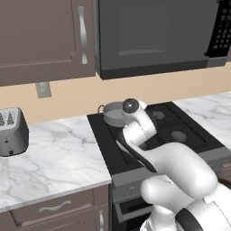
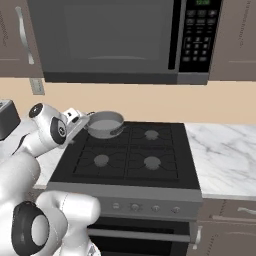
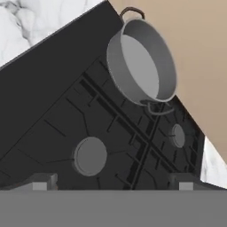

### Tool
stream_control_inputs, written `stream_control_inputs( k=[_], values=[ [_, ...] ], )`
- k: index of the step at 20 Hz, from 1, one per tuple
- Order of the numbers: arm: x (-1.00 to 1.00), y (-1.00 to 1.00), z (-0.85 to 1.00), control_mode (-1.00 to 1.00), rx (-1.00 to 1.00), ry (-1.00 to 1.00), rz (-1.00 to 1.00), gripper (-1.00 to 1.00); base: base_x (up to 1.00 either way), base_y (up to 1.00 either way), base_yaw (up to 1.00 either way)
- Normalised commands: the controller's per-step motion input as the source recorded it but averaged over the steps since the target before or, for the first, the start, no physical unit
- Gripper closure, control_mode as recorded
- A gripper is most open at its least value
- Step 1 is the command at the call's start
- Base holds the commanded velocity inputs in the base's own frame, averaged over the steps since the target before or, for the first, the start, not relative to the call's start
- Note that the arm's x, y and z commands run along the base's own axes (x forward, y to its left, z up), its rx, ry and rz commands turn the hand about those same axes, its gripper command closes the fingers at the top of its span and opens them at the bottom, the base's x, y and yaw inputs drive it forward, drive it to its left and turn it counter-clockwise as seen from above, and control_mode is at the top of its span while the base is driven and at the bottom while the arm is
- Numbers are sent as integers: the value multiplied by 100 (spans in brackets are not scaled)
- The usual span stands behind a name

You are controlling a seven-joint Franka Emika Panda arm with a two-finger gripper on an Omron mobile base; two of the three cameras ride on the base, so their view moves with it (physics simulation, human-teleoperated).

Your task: Move the pot and pan from the stove into the sink.

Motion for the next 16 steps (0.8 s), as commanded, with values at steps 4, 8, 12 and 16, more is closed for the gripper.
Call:
stream_control_inputs(
  k=[4, 8, 12, 16],
  values=[
    [19, 0, 0, -100, -2, 15, 0, -100, 0, 0, 0],
    [2, 0, -6, -100, -1, 0, 0, -100, 0, 0, 0],
    [8, 0, -34, -100, -4, 0, 1, -100, 0, 0, 0],
    [34, 0, -18, -100, -1, 2, 0, -100, 0, 0, 0]
  ],
)
